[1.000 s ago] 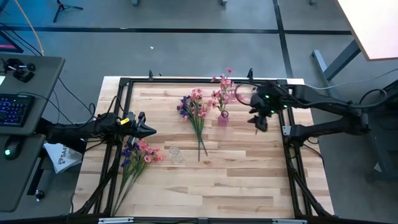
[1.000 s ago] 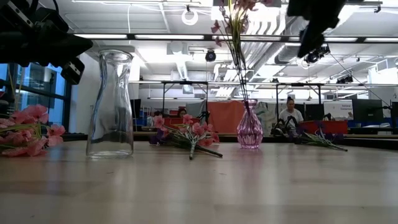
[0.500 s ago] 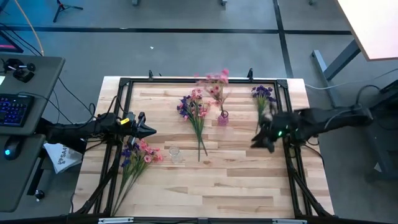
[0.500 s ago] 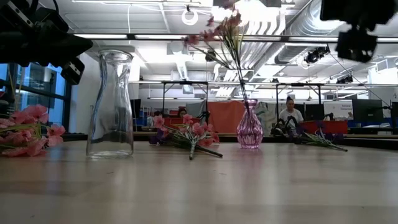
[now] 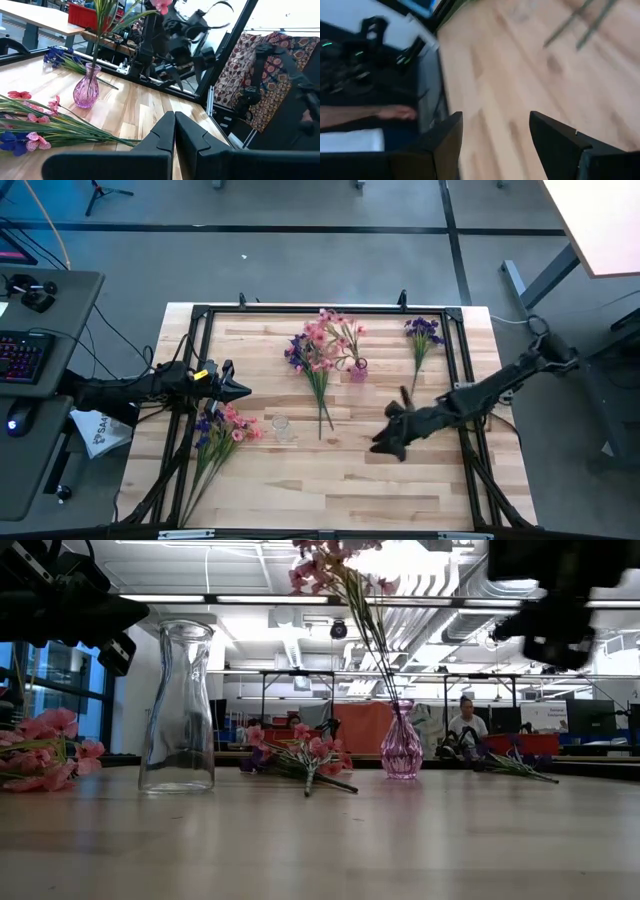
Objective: Sort flowers into vase by color
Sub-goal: Put the top pink flowers into the purple vase
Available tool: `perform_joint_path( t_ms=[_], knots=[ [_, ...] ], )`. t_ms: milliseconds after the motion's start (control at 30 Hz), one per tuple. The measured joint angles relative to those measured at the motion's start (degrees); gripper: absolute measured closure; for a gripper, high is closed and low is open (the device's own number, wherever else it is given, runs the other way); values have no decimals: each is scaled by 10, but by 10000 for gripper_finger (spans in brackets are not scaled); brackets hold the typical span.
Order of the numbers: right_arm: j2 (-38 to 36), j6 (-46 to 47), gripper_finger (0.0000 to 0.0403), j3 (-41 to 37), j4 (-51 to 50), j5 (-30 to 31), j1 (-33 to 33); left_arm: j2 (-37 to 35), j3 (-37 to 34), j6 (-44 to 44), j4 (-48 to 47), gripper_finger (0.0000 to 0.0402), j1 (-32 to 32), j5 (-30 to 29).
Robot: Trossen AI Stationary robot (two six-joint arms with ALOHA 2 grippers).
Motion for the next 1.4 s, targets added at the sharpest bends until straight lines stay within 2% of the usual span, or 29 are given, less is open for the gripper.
perform_joint_path(
  t_ms=[133,200,300,400,600,800,1033,1400],
  knots=[
    [119,33,179,90,-6,94,-24,0,0,0,0,401,0,0],
    [176,72,179,141,-26,113,-46,0,0,0,0,401,0,0],
    [257,119,179,223,-73,115,-79,0,0,0,0,401,0,0],
    [326,126,179,306,-130,85,-111,0,0,0,0,401,0,0],
    [423,174,179,426,-276,54,-160,0,0,0,0,401,0,0],
    [459,179,179,468,-290,55,-185,0,0,0,0,401,0,0],
    [461,224,179,461,-322,80,-194,0,0,0,0,401,0,0],
    [468,206,179,461,-305,69,-196,0,0,0,0,401,0,0]
  ],
)
